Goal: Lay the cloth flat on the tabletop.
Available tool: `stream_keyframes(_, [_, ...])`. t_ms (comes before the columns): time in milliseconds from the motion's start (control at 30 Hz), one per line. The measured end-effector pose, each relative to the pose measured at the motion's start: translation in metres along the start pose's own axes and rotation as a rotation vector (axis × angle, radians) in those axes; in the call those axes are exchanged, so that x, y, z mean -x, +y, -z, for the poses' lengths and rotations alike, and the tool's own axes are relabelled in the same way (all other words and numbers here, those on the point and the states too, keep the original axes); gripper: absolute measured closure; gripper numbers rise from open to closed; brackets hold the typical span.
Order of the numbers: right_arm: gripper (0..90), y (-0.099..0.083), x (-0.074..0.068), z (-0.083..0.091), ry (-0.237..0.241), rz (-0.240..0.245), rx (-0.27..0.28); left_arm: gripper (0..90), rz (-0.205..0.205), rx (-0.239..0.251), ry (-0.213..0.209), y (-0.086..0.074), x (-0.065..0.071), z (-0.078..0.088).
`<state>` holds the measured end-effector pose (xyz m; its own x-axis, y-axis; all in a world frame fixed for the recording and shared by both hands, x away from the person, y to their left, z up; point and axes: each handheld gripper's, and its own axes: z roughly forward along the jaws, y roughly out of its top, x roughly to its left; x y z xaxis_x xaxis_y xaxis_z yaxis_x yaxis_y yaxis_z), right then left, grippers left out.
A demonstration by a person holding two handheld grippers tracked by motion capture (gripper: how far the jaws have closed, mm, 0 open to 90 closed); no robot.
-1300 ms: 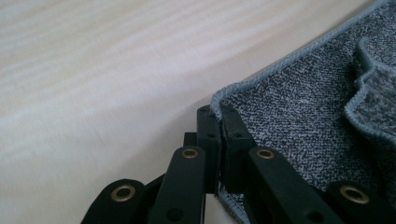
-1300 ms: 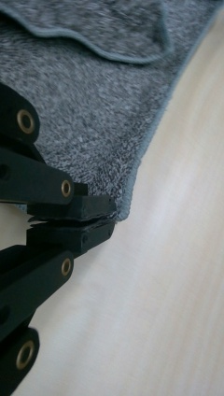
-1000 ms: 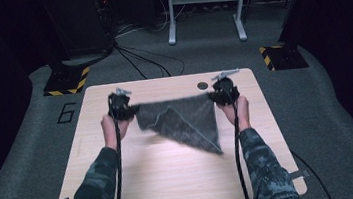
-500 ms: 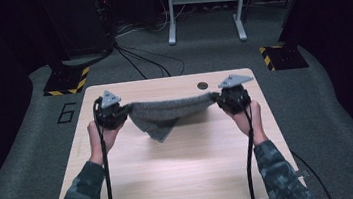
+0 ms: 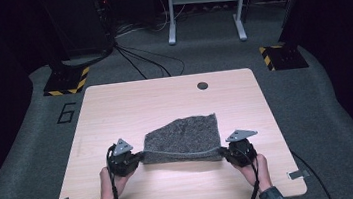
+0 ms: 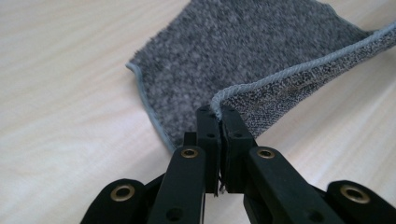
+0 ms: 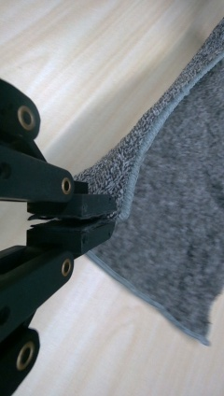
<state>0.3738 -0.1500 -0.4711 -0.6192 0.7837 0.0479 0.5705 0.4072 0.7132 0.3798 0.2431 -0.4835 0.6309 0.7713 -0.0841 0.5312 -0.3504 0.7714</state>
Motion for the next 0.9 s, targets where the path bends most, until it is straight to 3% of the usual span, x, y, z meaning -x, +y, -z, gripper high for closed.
stream_keyframes(267, [86.2,-0.021,-0.002,0.0,0.015,-0.035,-0.021,87.1,0.003,-0.035,-0.027,-0.016,0.01,-0.005])
stream_keyframes(367, [86.3,-0.024,-0.002,-0.001,0.013,-0.046,-0.024,87.2,-0.001,-0.05,-0.025,-0.019,0.01,-0.007])
stream_keyframes(500, [86.5,-0.023,0.0,-0.004,0.009,-0.043,-0.021,87.4,0.022,-0.065,-0.03,-0.02,0.006,-0.012])
stream_keyframes(600, [86.8,-0.019,0.003,-0.01,0.009,-0.055,-0.028,87.9,0.02,-0.092,-0.031,-0.017,0.0,-0.016])
stream_keyframes(800, [87.0,-0.007,0.011,-0.015,-0.003,-0.057,-0.032,88.0,0.062,-0.097,-0.031,-0.007,-0.01,-0.023])
stream_keyframes(833, [87.0,-0.001,0.016,-0.018,-0.008,-0.064,-0.024,88.0,0.049,-0.099,-0.027,-0.002,-0.015,-0.025])
stream_keyframes(900, [87.2,0.007,0.022,-0.022,-0.015,-0.071,-0.01,88.1,0.061,-0.099,-0.023,0.007,-0.021,-0.028])
